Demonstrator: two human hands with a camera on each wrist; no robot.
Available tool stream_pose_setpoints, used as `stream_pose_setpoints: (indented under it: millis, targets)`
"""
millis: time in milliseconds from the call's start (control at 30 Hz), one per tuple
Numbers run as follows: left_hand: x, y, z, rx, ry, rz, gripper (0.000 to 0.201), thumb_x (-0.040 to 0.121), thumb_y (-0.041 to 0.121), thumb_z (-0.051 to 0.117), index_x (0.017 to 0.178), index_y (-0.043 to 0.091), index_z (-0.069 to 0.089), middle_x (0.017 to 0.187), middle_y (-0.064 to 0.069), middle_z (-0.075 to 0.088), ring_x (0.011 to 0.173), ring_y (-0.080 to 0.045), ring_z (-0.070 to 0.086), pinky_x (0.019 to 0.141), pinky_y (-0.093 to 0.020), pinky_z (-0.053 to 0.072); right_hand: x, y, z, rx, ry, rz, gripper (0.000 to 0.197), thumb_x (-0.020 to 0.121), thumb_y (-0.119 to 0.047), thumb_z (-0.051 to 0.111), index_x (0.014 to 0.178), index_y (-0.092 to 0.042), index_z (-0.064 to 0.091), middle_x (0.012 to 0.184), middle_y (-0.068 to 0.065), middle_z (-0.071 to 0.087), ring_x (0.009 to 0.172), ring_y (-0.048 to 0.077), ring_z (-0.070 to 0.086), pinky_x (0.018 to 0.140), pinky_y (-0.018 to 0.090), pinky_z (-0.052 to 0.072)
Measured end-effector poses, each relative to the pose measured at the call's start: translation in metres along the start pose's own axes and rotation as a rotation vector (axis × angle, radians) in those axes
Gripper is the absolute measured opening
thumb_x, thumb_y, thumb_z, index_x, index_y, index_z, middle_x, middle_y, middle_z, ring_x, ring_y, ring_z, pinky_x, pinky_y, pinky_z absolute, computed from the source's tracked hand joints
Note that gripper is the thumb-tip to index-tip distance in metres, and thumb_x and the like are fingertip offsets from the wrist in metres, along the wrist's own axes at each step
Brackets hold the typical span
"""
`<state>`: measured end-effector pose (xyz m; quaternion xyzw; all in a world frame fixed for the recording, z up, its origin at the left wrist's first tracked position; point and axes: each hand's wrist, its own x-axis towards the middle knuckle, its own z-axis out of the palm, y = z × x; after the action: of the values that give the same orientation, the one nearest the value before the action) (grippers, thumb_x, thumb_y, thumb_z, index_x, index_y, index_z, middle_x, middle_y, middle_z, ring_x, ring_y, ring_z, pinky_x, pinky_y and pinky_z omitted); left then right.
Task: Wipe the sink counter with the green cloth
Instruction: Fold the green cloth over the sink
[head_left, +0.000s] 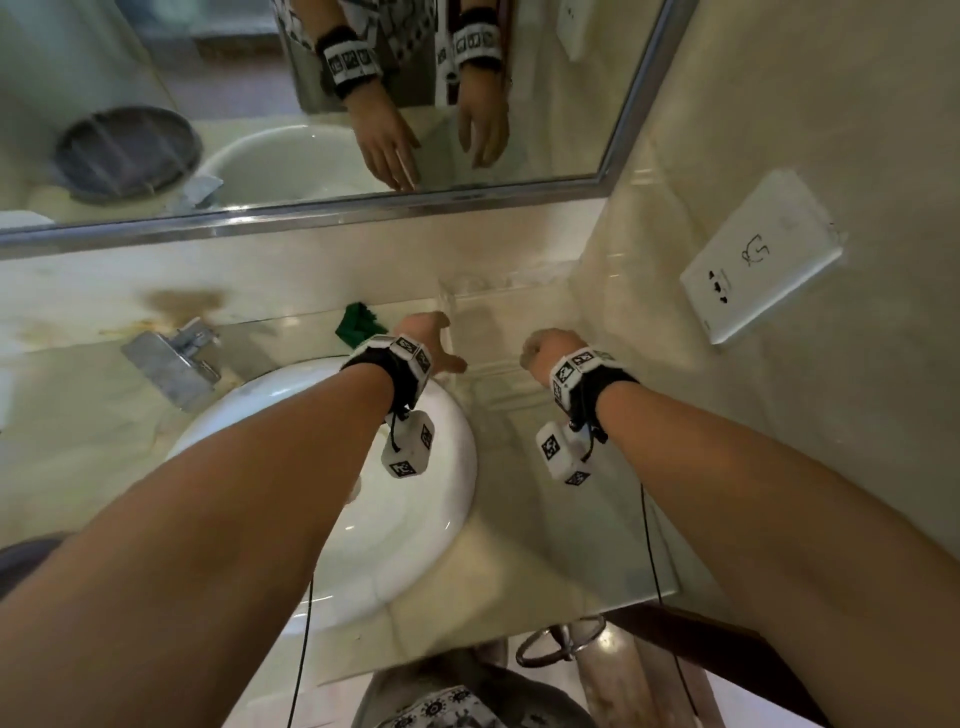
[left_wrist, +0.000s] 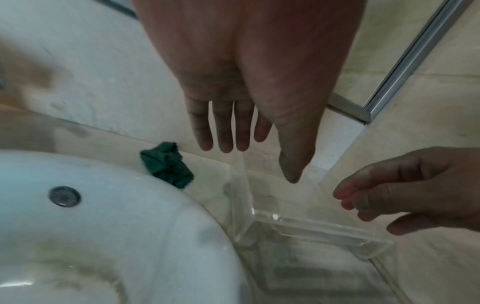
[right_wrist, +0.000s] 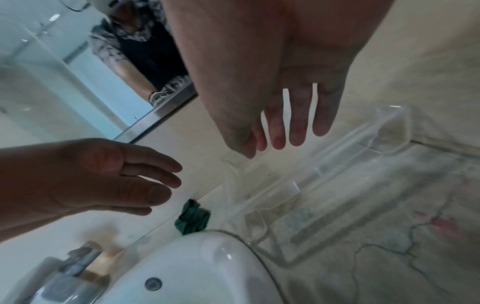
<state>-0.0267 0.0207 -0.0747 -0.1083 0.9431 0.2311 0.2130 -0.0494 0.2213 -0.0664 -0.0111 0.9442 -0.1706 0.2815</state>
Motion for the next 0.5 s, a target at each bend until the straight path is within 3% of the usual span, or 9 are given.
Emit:
stream_pose_setpoints:
  millis: [100,233,367,500]
  targets:
    - [-0.033,-0.017,-0.013,0.031,0.040,-0.010,0.079,0.075,0.044,0.080,0.141,0.014,0.046,0.138,-0.008,0.053,0.126,-0.027,0.051,0.104,-0.035,0.043,-0.019,-0.018,0.004,-0.015,-0.008,-0.106,0.040,0.090,-0.033,0.058,0.128,-0.019,0.058,0.136,0.006,0.056,0.120,0.027,0.055,0.102,0.035,0.045]
    - [-0.072,-0.041,-0.031,0.055,0.096,-0.055,0.073,0.076,0.039,0.081,0.137,0.013,0.051,0.135,-0.009,0.057,0.121,-0.029,0.055,0.100,-0.038,0.047,-0.040,-0.049,0.011,-0.037,-0.004,-0.221,0.042,0.087,-0.029,0.063,0.127,-0.018,0.059,0.134,0.006,0.058,0.120,0.027,0.056,0.103,0.034,0.045]
    - [-0.091,-0.067,-0.045,0.027,0.146,-0.096,0.065,0.081,0.031,0.078,0.137,0.013,0.053,0.133,-0.010,0.058,0.118,-0.030,0.058,0.101,-0.035,0.046,-0.047,-0.079,0.019,-0.039,-0.026,-0.260,0.042,0.087,-0.026,0.065,0.127,-0.016,0.060,0.133,0.007,0.058,0.119,0.026,0.057,0.102,0.031,0.045]
    - [-0.088,-0.100,-0.057,-0.006,0.165,-0.141,0.054,0.084,0.034,0.072,0.131,0.014,0.055,0.123,-0.010,0.063,0.104,-0.030,0.063,0.090,-0.040,0.054,-0.042,-0.110,0.031,-0.045,-0.051,-0.267,0.040,0.087,-0.026,0.062,0.126,-0.018,0.061,0.133,0.007,0.058,0.118,0.026,0.057,0.102,0.031,0.045]
